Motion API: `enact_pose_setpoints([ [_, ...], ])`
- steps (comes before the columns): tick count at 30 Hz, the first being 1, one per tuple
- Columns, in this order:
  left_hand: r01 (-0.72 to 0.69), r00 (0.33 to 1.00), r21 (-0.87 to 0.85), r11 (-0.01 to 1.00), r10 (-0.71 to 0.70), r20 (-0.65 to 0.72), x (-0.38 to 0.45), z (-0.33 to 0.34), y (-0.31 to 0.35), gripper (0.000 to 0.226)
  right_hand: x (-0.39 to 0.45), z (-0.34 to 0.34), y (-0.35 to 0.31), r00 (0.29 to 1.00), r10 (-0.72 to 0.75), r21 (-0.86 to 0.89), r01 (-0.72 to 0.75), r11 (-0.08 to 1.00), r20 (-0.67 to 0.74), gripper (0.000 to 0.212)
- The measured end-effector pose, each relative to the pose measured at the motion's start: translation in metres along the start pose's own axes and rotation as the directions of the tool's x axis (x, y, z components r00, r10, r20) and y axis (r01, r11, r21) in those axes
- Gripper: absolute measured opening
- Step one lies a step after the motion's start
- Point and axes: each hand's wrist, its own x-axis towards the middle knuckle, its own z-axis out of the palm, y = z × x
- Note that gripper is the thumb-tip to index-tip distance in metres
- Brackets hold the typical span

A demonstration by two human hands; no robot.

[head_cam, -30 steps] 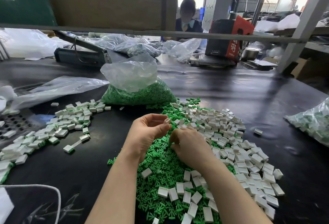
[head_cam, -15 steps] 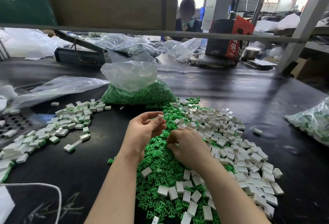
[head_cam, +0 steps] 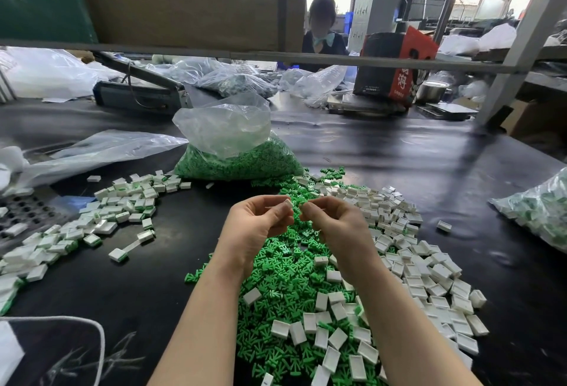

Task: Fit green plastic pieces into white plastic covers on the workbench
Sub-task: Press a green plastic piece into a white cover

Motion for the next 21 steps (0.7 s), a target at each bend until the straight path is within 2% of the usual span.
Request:
enact_pose_setpoints([
  [5, -0.009, 1.000, -0.006, 1.000, 0.009, 0.029, -0.0028, 0.0037, 0.0022, 0.023, 0.0006, 0.0003, 0.0012, 0.999, 0.006, 0.051, -0.004, 0.999, -0.041, 0.002],
  [9, -0.012, 0.999, -0.025, 1.000, 0.013, 0.033, -0.0040, 0.0051, 0.0038, 0.028, 0.0000, -0.0007, -0.0002, 1.000, -0.005, 0.152, 0.008, 0.988, -0.020, 0.019],
  [12, -0.006, 0.999, -0.032, 0.999, 0.007, 0.034, -0.0046, 0.0051, 0.0043, 0.025, 0.0003, -0.0007, -0.0013, 0.999, -0.027, 0.192, 0.035, 0.981, -0.043, 0.019],
  [16, -0.021, 0.999, 0.002, 1.000, 0.021, 0.032, -0.0060, 0.0064, 0.0045, 0.022, 0.0023, -0.0007, 0.0016, 0.993, -0.037, 0.155, 0.053, 0.986, -0.109, 0.007],
  [21, -0.049, 0.998, 0.037, 0.998, 0.047, 0.038, -0.0071, 0.0086, 0.0049, 0.018, 0.0021, 0.0010, 0.0035, 0.992, -0.080, 0.087, 0.088, 0.992, -0.098, 0.002],
])
